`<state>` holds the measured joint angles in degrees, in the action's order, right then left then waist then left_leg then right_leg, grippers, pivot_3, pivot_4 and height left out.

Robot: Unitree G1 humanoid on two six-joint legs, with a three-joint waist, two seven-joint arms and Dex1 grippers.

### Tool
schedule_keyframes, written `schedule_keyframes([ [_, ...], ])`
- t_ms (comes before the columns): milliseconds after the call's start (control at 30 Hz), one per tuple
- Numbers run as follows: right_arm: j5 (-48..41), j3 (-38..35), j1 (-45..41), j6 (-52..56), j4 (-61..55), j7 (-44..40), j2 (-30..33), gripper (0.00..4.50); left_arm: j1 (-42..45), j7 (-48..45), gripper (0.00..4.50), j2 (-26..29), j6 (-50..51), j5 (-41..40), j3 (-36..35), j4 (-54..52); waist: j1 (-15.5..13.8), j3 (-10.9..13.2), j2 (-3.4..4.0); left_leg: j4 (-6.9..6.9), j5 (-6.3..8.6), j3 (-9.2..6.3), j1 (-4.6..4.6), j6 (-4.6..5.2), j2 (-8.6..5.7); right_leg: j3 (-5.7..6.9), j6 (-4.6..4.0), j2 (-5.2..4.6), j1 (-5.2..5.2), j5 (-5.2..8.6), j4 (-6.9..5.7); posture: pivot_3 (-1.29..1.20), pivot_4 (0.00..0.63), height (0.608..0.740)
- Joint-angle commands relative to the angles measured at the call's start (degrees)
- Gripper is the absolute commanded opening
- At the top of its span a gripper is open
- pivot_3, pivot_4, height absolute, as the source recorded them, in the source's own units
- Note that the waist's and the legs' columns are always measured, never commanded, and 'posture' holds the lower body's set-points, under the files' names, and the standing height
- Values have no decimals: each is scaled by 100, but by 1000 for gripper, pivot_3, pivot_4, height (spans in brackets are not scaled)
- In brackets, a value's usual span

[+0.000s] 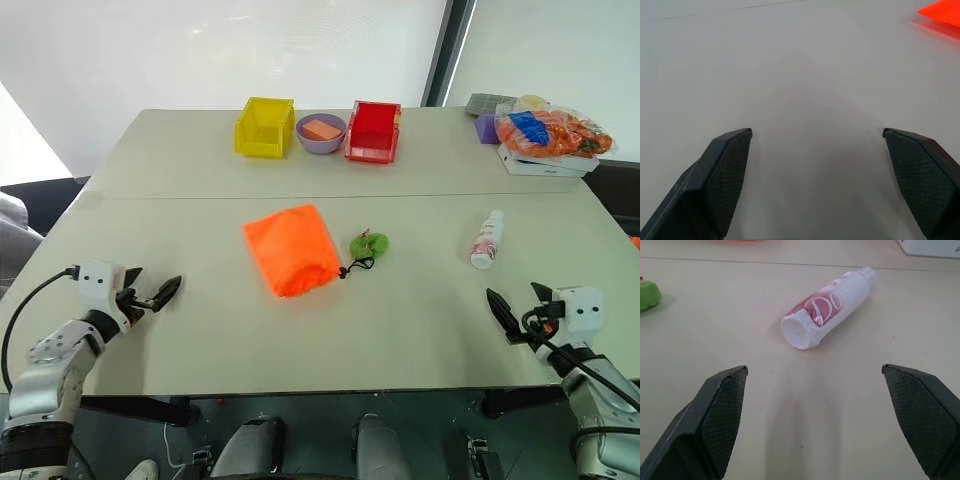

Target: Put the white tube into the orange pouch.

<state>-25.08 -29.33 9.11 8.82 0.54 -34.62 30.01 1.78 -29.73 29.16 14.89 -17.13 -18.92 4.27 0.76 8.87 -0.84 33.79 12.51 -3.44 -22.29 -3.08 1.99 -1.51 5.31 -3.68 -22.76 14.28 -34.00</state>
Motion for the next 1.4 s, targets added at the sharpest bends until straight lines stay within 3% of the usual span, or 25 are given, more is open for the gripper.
schedule_keyframes([
  [33, -52, -28, -20, -43, -217, 66, -26, 4455, 17, -23, 4500, 73, -4, -71, -73, -162, 0, 0, 0, 0, 0, 0, 0, 0, 0, 0, 0, 0, 0, 0, 0, 0, 150, 740],
  [333, -68, 59, 47, 100, -527, 180, -60, 4455, 175, 67, 4500, 72, 13, 4, 14, -318, 0, 0, 0, 0, 0, 0, 0, 0, 0, 0, 0, 0, 0, 0, 0, 0, 150, 740],
  [600, -545, 401, 187, 697, -1286, -167, 4, 4455, 346, 14, 4500, -206, 168, 91, 990, -1901, -19, 0, 2, 1, -1, 1, -8, 2, -1, -1, -12, -3, 19, -7, 0, 0, 150, 740],
  [767, -553, 810, 333, 923, -1839, -316, 28, 4455, 679, -198, 4500, -89, 308, 297, 1631, -2500, 0, -2, 6, 0, -3, -1, -6, 5, -1, -1, 0, 4, 16, 0, -2, 0, 150, 740],
  [1000, -148, 1611, 270, 852, -2377, -329, 55, 4455, 1093, -534, 4500, 266, -37, 1678, 3272, -2717, -5, -2, 6, 3, -3, -1, -7, 5, -2, -1, 2, 4, 15, 1, 0, 0, 150, 740],
  [1233, 236, 2166, 101, 724, -2588, -314, 28, 4455, 1422, 151, 4500, -89, 180, 3035, 4006, -2372, -9, 1, 2, 4, -3, -2, -11, 5, -2, 0, 2, 3, 11, 1, 4, 0, 150, 740],
  [1400, 525, 2519, 146, 529, -2612, -497, 143, 4455, 1592, 395, 4500, -395, 343, 3473, 4107, -2121, -8, 2, -1, 2, -4, -2, -11, 6, -2, 0, 3, 5, 13, 2, 3, 0, 150, 740],
])
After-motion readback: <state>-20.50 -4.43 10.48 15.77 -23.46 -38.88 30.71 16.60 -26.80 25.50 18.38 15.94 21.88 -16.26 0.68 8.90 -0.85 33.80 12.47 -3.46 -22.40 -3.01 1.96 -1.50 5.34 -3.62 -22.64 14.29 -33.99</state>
